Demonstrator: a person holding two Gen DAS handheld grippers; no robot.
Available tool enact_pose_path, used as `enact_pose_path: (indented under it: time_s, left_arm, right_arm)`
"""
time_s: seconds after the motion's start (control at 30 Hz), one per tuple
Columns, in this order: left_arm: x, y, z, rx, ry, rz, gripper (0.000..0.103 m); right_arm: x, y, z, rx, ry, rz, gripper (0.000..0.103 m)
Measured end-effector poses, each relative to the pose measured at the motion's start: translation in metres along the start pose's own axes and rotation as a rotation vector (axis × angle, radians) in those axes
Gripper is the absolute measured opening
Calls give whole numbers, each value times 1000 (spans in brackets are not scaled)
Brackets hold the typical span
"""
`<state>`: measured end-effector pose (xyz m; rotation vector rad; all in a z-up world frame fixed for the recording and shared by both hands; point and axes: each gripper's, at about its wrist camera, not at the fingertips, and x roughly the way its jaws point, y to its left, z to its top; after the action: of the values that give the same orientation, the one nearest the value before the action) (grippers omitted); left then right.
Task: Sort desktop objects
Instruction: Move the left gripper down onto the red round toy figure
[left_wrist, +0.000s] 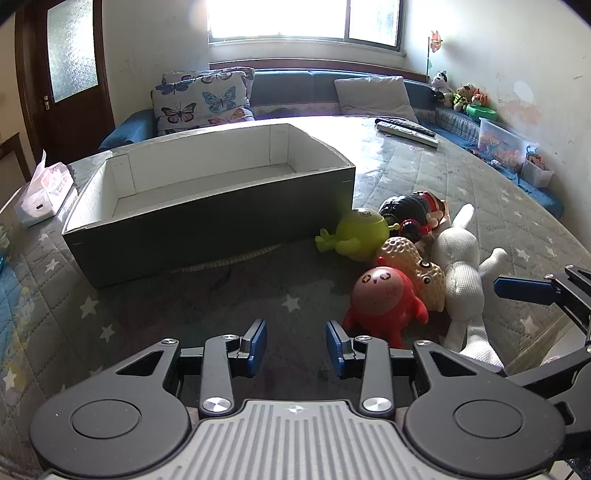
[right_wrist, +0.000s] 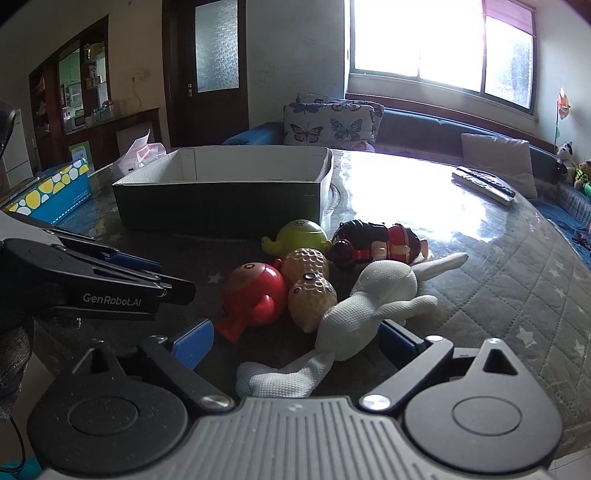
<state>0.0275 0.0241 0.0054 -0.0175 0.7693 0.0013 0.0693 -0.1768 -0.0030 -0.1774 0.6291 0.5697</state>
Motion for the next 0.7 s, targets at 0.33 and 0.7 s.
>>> enact_pose_path:
  time_s: [0.33,0.7]
  left_arm:
    - [-4,2,9,1,-8,-32,38]
    - [-4,-2,20,27,-3,-101,38]
  right_arm:
    - [0,-2,4,-1,-9,18,95]
    - [2,6,9,-30,-11,61,83]
